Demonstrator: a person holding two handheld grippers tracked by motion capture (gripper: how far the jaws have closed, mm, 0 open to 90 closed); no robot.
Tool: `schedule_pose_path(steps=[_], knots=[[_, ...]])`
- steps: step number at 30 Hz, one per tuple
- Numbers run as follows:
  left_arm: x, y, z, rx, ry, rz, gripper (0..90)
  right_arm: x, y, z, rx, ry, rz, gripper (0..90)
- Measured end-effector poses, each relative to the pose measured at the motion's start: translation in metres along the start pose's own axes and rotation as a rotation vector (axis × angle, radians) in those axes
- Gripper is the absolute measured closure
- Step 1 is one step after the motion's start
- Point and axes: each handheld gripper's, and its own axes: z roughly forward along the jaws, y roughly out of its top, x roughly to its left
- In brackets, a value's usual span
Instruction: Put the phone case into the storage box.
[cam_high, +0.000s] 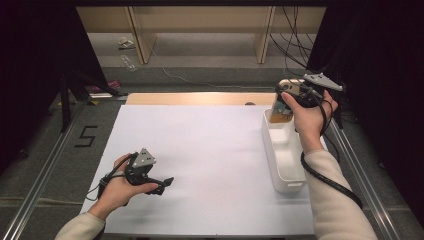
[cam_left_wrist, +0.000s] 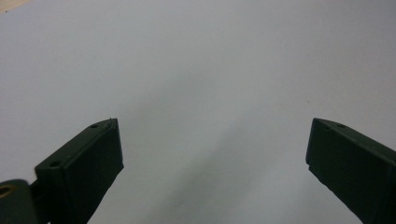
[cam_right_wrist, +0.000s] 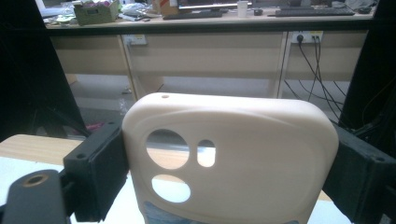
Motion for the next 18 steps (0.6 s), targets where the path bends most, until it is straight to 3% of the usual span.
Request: schedule_pose_path(steps=[18], knots=[[0.0002, 0.0, 0.0001, 0.0, 0.0, 0.0, 3.3, -0.0015, -0.0005, 0.0096, 0.013, -0.009, -0.003, 12.5]])
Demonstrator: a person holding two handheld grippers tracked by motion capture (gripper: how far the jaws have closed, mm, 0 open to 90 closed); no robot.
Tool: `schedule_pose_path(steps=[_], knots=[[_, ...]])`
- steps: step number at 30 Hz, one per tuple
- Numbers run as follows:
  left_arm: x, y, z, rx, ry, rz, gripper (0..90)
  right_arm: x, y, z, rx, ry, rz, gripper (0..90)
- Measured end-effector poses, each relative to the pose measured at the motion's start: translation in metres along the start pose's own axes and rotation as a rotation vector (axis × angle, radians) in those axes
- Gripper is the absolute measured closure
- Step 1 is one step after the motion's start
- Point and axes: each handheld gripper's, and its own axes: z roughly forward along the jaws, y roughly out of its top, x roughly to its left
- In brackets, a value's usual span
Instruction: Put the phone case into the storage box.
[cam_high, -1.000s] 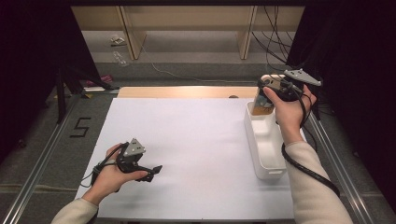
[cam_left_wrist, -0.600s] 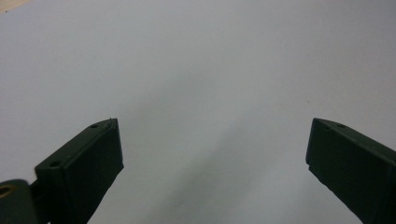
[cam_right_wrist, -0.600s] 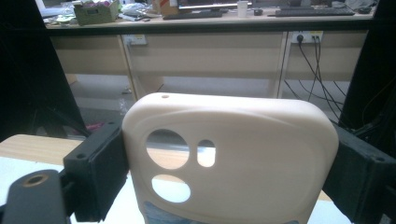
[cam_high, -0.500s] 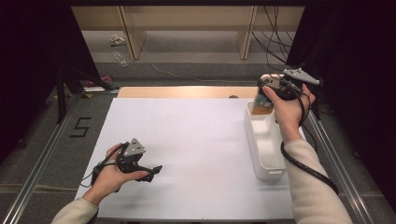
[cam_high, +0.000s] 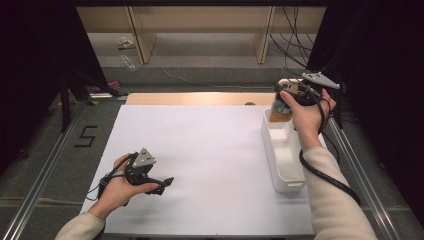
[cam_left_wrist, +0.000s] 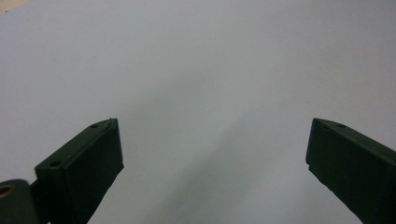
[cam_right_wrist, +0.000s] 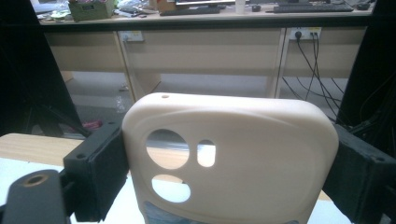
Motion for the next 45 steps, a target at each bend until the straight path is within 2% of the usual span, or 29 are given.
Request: schedule_pose_path(steps=[45], knots=[[0.0, 0.0, 0.001, 0.001, -0.003, -0.001, 3.3, -0.004, -0.001, 0.022, 0.044, -0.023, 0.001, 12.5]])
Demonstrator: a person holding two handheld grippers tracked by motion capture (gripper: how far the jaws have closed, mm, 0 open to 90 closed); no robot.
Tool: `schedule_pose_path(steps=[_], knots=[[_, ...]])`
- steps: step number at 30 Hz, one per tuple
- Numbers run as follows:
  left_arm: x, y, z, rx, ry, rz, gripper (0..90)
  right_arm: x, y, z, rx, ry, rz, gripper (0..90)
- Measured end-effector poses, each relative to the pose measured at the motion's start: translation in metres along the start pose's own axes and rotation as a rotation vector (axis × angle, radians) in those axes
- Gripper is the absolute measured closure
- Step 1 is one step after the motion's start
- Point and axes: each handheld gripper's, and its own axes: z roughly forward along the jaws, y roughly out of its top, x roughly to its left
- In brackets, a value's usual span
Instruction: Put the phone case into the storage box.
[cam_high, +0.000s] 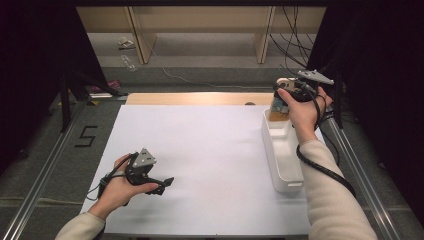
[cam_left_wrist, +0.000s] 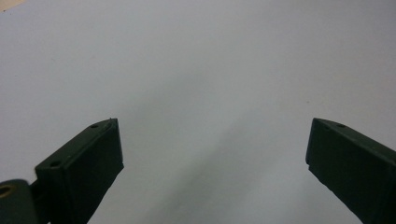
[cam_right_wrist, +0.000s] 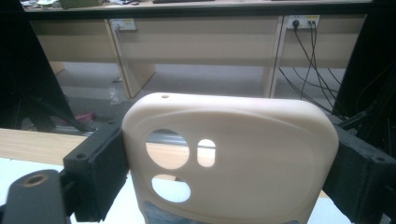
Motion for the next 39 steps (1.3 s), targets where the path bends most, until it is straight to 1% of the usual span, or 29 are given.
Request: schedule_pose_path(steps=[8, 11, 13, 32, 39], knots=[[0.0, 0.0, 0.0, 0.0, -0.001, -0.002, 3.3, -0.002, 0.0, 0.003, 0.0, -0.007, 0.004, 12.5], [0.0, 0.0, 0.0, -0.001, -0.001, -0.001, 3.4, -0.004, 0.001, 0.003, -0.005, -0.008, 0.021, 12.5], [0.0, 0.0, 0.0, -0.001, 0.0, -0.001, 3.4, -0.004, 0.001, 0.004, -0.004, -0.009, 0.022, 12.5], [0.0, 0.0, 0.0, 0.0, -0.002, -0.002, 3.4, -0.002, -0.001, 0.012, 0.009, -0.019, -0.001, 12.4], [0.0, 0.0, 0.0, 0.0, -0.002, -0.002, 3.3, -0.002, -0.001, 0.016, 0.007, -0.014, -0.013, 12.4]])
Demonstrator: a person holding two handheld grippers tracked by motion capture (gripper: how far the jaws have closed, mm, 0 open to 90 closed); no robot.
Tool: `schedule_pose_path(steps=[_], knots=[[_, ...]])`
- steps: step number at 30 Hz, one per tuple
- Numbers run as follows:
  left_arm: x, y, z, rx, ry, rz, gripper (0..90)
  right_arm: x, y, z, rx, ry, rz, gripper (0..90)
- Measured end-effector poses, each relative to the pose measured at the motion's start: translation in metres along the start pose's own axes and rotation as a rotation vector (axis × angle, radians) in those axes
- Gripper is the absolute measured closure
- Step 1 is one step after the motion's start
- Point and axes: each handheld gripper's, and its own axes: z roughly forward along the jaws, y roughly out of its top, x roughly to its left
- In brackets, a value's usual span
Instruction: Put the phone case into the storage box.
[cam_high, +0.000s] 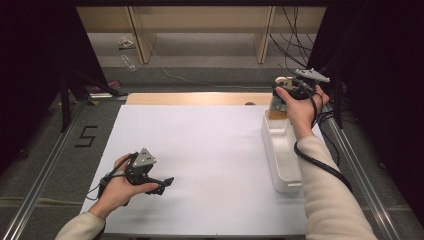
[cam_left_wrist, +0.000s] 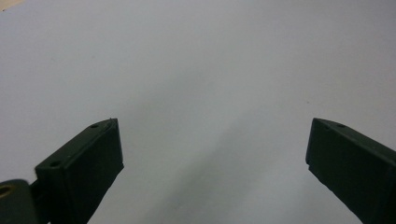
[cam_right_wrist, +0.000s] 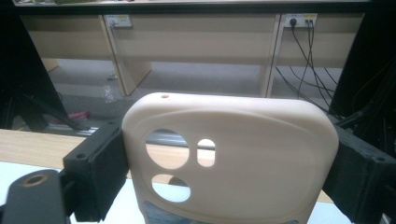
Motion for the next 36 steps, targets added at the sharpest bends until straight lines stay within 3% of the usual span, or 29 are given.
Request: schedule_pose_path(steps=[36], knots=[[-0.001, 0.0, 0.001, 0.004, -0.003, 0.003, 3.4, -0.001, -0.008, 0.014, 0.007, 0.014, -0.02, 12.3]])
